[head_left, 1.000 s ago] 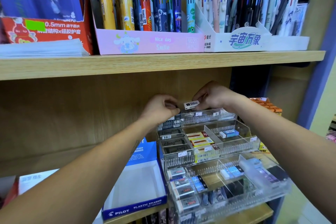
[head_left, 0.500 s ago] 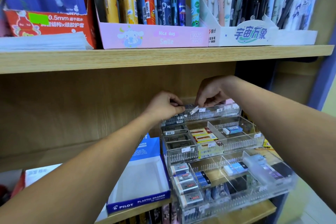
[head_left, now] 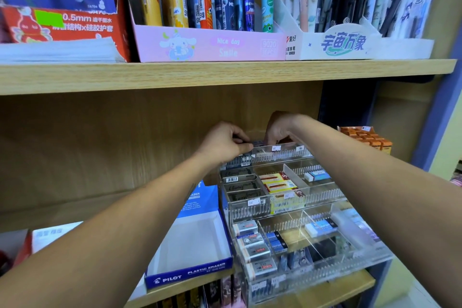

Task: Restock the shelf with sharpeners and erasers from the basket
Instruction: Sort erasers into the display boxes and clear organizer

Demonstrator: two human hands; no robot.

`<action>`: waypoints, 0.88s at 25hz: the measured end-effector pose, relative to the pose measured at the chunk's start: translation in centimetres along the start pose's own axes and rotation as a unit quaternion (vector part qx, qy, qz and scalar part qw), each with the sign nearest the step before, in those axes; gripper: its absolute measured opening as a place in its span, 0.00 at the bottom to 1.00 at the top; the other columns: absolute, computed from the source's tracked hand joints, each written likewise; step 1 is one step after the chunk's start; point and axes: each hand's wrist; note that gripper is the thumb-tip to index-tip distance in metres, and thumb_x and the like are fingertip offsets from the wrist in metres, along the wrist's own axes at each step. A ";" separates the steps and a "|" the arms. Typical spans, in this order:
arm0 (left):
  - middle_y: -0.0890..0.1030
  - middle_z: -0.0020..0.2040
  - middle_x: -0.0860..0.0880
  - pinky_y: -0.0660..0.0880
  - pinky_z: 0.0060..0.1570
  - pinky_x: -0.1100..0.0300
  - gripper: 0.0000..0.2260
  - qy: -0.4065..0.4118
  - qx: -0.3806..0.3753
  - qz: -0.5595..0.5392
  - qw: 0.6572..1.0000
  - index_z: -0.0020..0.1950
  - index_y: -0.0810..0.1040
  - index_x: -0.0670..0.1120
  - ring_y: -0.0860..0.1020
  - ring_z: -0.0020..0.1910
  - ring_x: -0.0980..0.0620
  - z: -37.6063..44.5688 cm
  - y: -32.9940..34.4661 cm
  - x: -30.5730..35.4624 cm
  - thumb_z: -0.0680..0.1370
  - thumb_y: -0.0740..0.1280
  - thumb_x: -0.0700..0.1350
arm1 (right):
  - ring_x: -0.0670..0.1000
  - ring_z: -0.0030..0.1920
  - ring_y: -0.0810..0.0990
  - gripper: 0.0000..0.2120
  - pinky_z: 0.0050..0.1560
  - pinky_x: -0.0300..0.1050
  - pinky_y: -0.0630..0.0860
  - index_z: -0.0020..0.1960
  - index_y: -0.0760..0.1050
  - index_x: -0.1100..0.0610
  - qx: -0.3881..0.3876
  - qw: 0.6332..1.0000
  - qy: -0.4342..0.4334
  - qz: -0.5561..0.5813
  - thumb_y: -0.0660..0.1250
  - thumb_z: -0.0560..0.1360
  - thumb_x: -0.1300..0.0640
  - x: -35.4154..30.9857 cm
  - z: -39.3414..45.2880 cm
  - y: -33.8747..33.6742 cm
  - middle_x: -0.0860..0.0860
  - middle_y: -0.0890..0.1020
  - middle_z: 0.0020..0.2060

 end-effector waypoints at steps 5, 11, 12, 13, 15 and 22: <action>0.77 0.59 0.47 0.70 0.58 0.63 0.09 0.100 0.047 0.127 0.986 0.54 0.85 0.43 0.77 0.58 0.48 -1.2 0.1 0.3 0.75 0.74 0.43 | 0.56 0.49 0.81 0.11 0.41 0.41 0.76 0.55 0.81 0.60 0.164 0.983 -0.066 0.043 0.70 0.75 0.58 0.1 -2.4 1.4 0.55 0.82 0.50; 0.81 0.48 0.47 0.72 0.47 0.63 0.12 0.094 0.090 0.119 0.984 0.50 0.84 0.46 0.80 0.48 0.46 -8.3 -3.2 1.5 0.71 0.67 0.35 | 0.50 0.48 0.83 0.12 0.45 0.37 0.72 0.48 0.85 0.50 0.220 0.945 -0.189 0.149 0.67 0.72 0.62 -2.2 -11.7 6.7 0.49 0.86 0.45; 0.82 0.46 0.48 0.75 0.46 0.60 0.12 0.072 0.082 0.125 0.986 0.49 0.84 0.47 0.80 0.46 0.46 -10.3 -4.0 1.6 0.71 0.66 0.36 | 0.49 0.49 0.83 0.12 0.46 0.37 0.73 0.49 0.85 0.50 0.207 0.944 -0.210 0.148 0.67 0.73 0.62 -3.0 -13.7 7.9 0.49 0.86 0.46; 0.83 0.44 0.49 0.77 0.44 0.57 0.11 0.047 0.068 0.132 0.988 0.48 0.83 0.49 0.81 0.44 0.47 -12.5 -4.7 1.4 0.71 0.66 0.37 | 0.49 0.50 0.83 0.12 0.47 0.37 0.74 0.51 0.85 0.50 0.195 0.943 -0.224 0.147 0.66 0.73 0.61 -3.8 -15.6 9.2 0.49 0.86 0.47; 0.84 0.42 0.51 0.78 0.43 0.54 0.11 0.002 0.045 0.154 0.987 0.47 0.82 0.51 0.81 0.42 0.47 -17.2 -6.2 0.5 0.71 0.65 0.39 | 0.48 0.50 0.83 0.14 0.48 0.37 0.74 0.52 0.85 0.49 0.195 0.939 -0.240 0.151 0.66 0.73 0.61 -5.3 -18.4 12.2 0.48 0.86 0.48; 0.83 0.40 0.42 0.75 0.39 0.54 0.02 -0.135 -0.175 0.203 0.954 0.40 0.79 0.45 0.81 0.43 0.42 -34.0 -2.9 -9.1 0.71 0.68 0.42 | 0.51 0.47 0.83 0.13 0.45 0.43 0.78 0.48 0.84 0.47 -0.026 0.961 -0.269 0.063 0.64 0.69 0.56 -6.8 -24.2 30.2 0.48 0.85 0.41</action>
Point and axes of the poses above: each hand's wrist, its own z-axis towards the middle knuckle, its own y-axis out of the palm, x = y × z
